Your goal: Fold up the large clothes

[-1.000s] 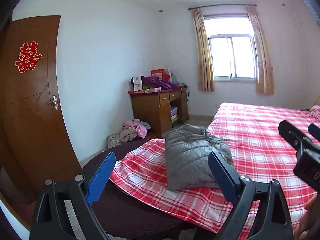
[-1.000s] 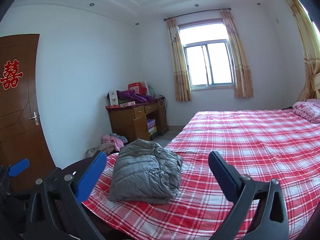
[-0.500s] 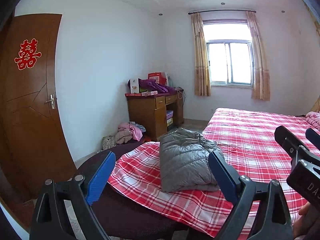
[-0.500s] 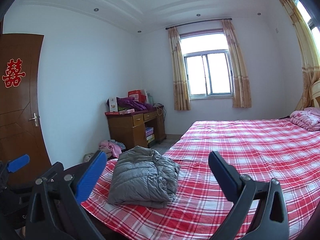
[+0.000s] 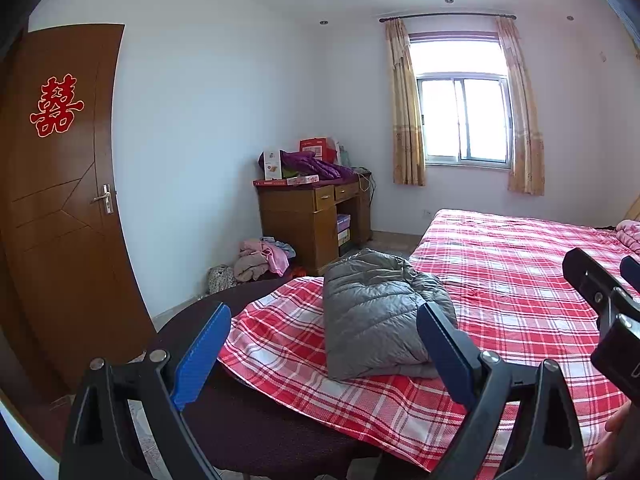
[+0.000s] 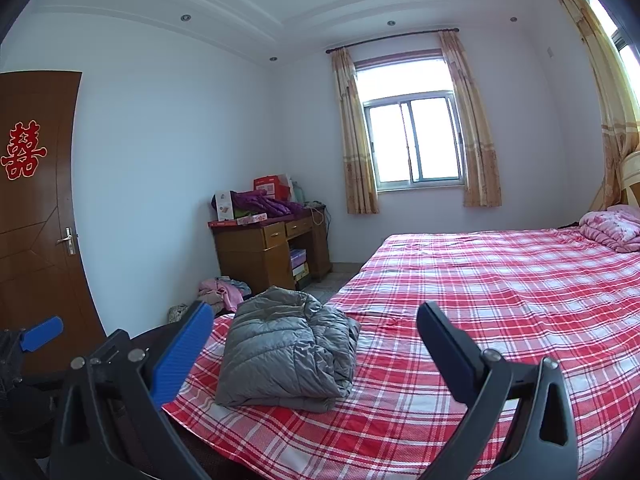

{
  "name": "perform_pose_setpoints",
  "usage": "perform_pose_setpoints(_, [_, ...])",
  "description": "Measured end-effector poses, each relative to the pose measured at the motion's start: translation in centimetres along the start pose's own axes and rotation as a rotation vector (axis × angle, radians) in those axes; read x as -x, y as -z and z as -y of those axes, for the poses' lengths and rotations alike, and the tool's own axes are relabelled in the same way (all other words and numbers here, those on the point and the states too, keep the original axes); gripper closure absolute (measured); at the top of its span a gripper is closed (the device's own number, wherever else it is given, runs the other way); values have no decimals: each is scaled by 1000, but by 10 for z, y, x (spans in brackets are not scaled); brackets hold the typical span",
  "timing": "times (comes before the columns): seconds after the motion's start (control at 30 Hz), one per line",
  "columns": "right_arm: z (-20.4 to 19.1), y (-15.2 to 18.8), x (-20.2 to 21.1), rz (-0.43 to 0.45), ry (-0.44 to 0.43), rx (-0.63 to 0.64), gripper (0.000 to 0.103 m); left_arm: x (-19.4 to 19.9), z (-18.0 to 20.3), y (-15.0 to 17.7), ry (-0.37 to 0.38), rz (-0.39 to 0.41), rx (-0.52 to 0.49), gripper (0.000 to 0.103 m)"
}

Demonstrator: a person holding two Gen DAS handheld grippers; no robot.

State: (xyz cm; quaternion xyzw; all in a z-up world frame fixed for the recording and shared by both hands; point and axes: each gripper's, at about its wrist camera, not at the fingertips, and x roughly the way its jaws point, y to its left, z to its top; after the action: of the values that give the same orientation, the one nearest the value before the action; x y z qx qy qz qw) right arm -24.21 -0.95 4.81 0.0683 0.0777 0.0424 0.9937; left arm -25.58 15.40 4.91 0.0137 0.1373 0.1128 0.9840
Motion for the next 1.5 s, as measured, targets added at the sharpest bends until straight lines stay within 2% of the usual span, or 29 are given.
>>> perform_pose_setpoints(1.5, [11, -1, 2, 6, 10, -31, 0, -3, -7, -3, -14, 8, 20, 8])
